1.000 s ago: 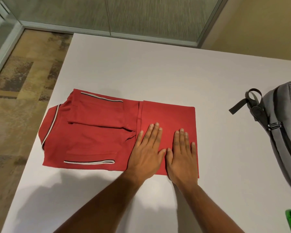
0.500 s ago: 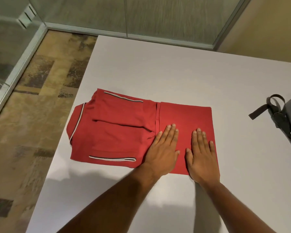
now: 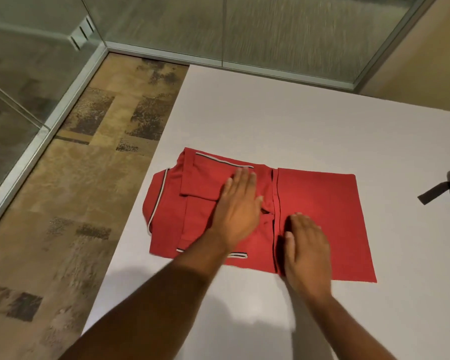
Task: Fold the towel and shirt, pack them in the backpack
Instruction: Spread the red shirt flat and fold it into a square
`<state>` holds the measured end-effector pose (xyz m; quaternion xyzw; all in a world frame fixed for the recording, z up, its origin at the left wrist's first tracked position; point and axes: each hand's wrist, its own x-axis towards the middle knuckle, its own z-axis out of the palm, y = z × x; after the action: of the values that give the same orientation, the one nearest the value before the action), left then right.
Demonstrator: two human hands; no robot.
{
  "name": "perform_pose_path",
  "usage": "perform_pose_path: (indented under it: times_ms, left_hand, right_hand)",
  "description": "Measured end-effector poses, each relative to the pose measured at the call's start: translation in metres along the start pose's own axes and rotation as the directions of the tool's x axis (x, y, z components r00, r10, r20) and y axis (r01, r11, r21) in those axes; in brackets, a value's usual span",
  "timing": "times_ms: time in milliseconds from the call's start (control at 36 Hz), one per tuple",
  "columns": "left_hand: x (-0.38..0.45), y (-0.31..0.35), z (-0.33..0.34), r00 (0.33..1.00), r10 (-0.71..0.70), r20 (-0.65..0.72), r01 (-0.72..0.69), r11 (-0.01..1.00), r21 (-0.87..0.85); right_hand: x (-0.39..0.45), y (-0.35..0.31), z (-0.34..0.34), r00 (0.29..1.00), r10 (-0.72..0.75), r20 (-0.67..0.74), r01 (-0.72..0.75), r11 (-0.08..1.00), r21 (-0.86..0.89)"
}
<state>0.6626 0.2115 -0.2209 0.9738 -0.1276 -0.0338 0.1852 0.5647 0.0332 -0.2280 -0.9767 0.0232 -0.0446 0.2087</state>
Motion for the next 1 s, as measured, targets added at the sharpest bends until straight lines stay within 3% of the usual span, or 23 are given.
perform_pose_path:
  times_ms: [139,278,361,556,806,889,1000]
  left_hand:
    - [0.025,-0.062,-0.023,0.986,-0.162,-0.048,0.165,0.984,0.066]
    - [0.044,-0.105,-0.044,0.971,-0.234,-0.054,0.238,0.968,0.078]
    - [0.056,-0.121,-0.052,0.960,-0.278,-0.005,0.278,0.960,0.043]
    - [0.065,-0.132,-0.059,0.943,-0.325,0.064,0.327,0.944,-0.028]
    - [0.070,-0.135,-0.066,0.923,-0.384,-0.019,0.384,0.922,0.041]
    - [0.070,-0.133,-0.066,0.936,-0.352,-0.027,0.353,0.933,0.078]
    - [0.069,-0.122,-0.069,0.953,-0.294,-0.076,0.295,0.955,0.003]
  right_hand:
    - [-0.019,-0.088,0.034,0.970,-0.242,0.007,0.242,0.969,0.053]
    - [-0.029,-0.152,0.060,0.884,-0.418,0.211,0.403,0.909,0.112]
    - [-0.030,-0.171,0.073,0.851,-0.430,0.300,0.427,0.901,0.081]
    - [-0.021,-0.187,0.082,0.847,-0.389,0.362,0.414,0.910,0.010]
    - [-0.011,-0.187,0.086,0.844,-0.456,0.282,0.469,0.883,0.023]
    - [-0.007,-0.186,0.082,0.863,-0.453,0.223,0.459,0.888,0.027]
    - [-0.007,-0.184,0.075,0.875,-0.442,0.198,0.439,0.896,0.058]
